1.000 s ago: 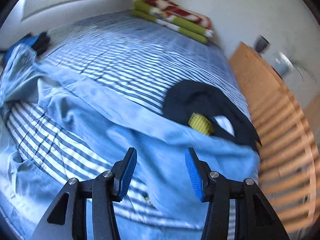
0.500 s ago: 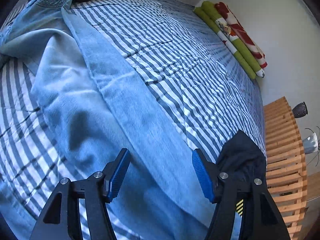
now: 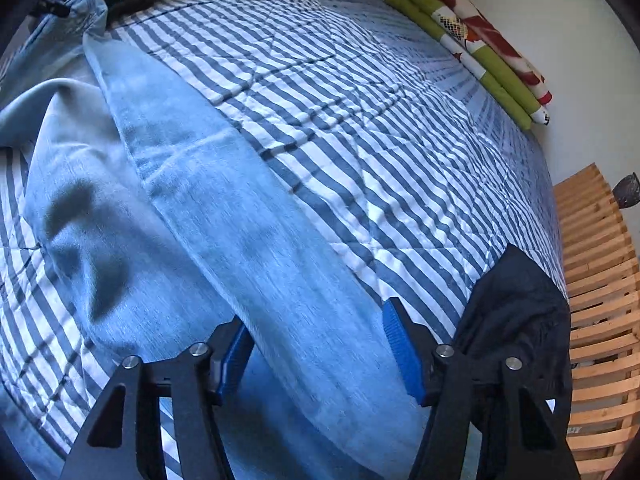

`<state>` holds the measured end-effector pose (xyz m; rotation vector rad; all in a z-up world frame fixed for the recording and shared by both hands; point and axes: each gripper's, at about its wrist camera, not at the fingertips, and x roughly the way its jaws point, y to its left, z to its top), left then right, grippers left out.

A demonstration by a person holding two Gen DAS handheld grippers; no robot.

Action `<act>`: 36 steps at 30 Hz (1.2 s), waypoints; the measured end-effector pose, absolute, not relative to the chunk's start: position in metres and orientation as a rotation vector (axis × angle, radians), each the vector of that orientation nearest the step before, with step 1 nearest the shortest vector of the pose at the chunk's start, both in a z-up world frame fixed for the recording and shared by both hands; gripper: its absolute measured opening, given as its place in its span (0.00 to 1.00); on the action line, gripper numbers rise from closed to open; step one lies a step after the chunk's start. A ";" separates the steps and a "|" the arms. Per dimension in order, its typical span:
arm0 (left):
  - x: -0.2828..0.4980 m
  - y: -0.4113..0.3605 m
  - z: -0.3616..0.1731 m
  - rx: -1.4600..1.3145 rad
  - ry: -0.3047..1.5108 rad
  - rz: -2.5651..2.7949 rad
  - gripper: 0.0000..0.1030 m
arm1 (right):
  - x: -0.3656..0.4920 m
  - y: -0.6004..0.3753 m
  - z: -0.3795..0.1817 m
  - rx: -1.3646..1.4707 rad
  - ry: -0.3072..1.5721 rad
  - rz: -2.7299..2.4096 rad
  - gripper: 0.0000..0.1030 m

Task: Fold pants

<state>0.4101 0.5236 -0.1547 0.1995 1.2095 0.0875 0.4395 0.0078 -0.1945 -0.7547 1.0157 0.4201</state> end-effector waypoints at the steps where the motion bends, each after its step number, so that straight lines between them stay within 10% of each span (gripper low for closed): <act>1: 0.409 0.524 -0.156 0.199 1.210 0.101 0.49 | 0.442 0.005 -0.193 -0.748 1.019 0.411 0.44; 4: 0.411 0.518 -0.160 0.215 1.212 0.118 0.26 | 0.448 -0.003 -0.191 -0.700 1.055 0.382 0.11; 7: 0.409 0.515 -0.155 0.237 1.203 0.125 0.19 | 0.443 -0.004 -0.179 -0.680 1.023 0.368 0.05; 24: 0.285 0.508 -0.069 0.158 0.940 0.203 0.11 | 0.308 -0.053 -0.028 -0.391 0.792 0.393 0.02; 36: 0.062 0.523 -0.119 -0.072 1.062 0.186 0.20 | 0.149 -0.069 -0.109 -0.446 0.976 0.446 0.02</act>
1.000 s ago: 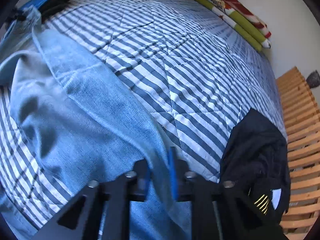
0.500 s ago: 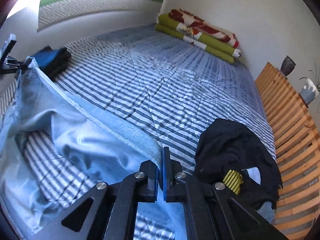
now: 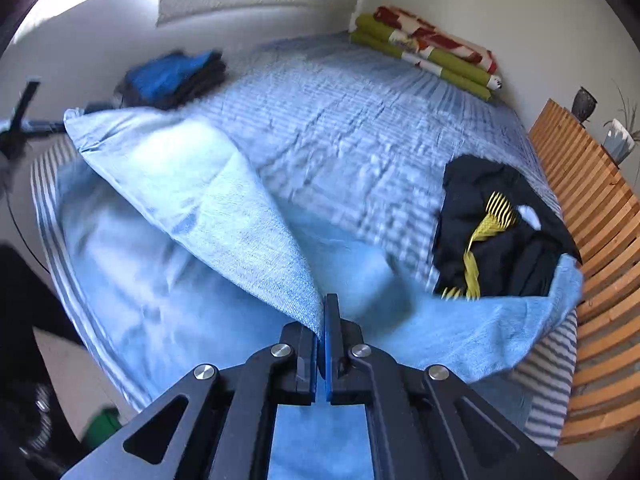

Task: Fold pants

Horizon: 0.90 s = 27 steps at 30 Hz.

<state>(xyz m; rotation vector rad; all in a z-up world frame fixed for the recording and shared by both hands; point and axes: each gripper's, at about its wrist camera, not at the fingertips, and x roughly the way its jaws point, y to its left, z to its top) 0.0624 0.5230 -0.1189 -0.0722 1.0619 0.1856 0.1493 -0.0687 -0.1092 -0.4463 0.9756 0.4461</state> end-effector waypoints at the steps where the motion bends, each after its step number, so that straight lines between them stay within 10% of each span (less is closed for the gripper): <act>1: 0.056 0.529 -0.123 -0.098 1.073 0.200 0.21 | 0.147 -0.069 -0.119 -0.441 1.000 0.443 0.02; 9: 0.068 0.572 -0.140 -0.332 1.078 0.275 0.69 | 0.135 -0.057 -0.145 -0.526 1.023 0.407 0.02; 12: 0.093 0.585 -0.159 -0.421 1.103 0.308 0.64 | 0.133 -0.061 -0.139 -0.508 1.024 0.393 0.02; 18: 0.110 0.579 -0.171 -0.353 1.131 0.282 0.00 | 0.128 -0.060 -0.137 -0.528 1.013 0.368 0.02; 23: 0.105 0.587 -0.156 -0.315 1.099 0.345 0.02 | 0.132 -0.058 -0.135 -0.533 1.011 0.365 0.02; 25: 0.103 0.595 -0.159 -0.359 1.136 0.325 0.34 | 0.133 -0.060 -0.135 -0.523 1.014 0.369 0.02; 27: 0.105 0.597 -0.165 -0.356 1.162 0.323 0.45 | 0.133 -0.060 -0.135 -0.518 1.016 0.370 0.02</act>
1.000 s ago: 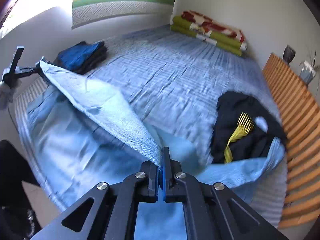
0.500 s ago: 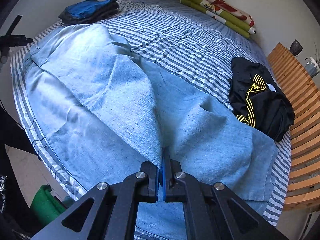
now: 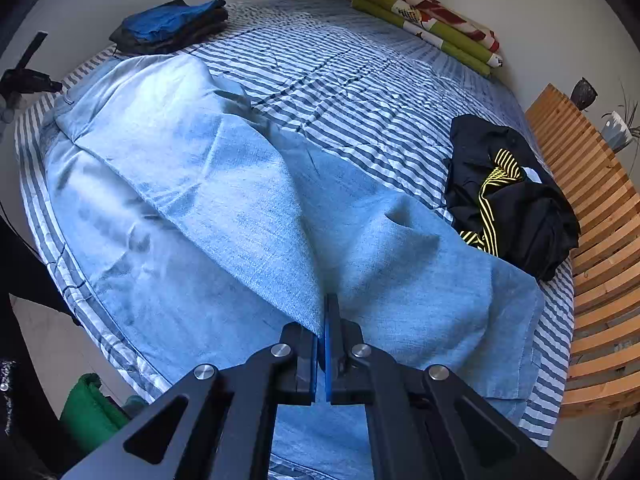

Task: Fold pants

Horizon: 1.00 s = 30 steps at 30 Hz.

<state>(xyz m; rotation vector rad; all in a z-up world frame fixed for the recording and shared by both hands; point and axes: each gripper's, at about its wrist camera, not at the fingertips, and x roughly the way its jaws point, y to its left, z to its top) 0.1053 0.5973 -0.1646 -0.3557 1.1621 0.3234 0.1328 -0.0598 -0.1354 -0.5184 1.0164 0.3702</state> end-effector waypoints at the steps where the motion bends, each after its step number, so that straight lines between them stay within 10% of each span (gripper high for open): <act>1: 0.106 0.597 -0.167 -0.346 1.169 0.322 0.46 | 0.133 -0.059 -0.137 -0.519 1.018 0.371 0.02; 5: 0.111 0.592 -0.178 -0.349 1.185 0.310 0.43 | 0.132 -0.057 -0.142 -0.517 1.034 0.372 0.02; 7: 0.112 0.588 -0.183 -0.333 1.195 0.315 0.00 | 0.132 -0.058 -0.143 -0.524 1.038 0.371 0.02; 23: 0.109 0.605 -0.121 -0.345 1.071 0.337 0.00 | 0.138 -0.055 -0.116 -0.552 0.984 0.330 0.02; 27: 0.112 0.602 -0.156 -0.384 1.202 0.323 0.47 | 0.135 -0.054 -0.118 -0.561 0.994 0.333 0.02; 30: 0.111 0.603 -0.182 -0.485 1.261 0.322 0.51 | 0.133 -0.055 -0.124 -0.573 1.006 0.332 0.02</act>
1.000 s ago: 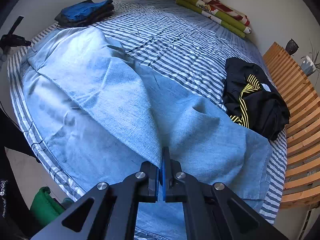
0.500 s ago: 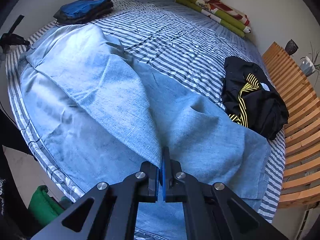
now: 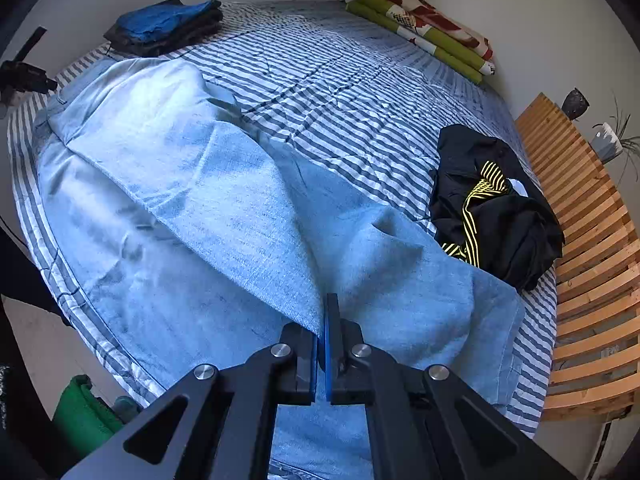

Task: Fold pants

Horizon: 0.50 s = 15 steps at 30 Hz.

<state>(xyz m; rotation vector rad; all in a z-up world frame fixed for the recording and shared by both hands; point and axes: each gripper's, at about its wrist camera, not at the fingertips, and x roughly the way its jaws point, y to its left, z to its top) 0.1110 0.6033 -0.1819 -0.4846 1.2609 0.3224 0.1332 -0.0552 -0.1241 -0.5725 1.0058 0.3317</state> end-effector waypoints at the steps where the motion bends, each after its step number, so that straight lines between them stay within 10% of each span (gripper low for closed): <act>1: 0.111 0.604 -0.186 -0.504 1.260 0.335 0.50 | 0.133 -0.055 -0.125 -0.575 1.008 0.331 0.02; 5: 0.109 0.601 -0.187 -0.489 1.213 0.377 0.09 | 0.134 -0.056 -0.126 -0.572 1.015 0.332 0.02; 15: 0.109 0.598 -0.168 -0.424 1.167 0.372 0.05 | 0.136 -0.056 -0.129 -0.576 1.022 0.326 0.02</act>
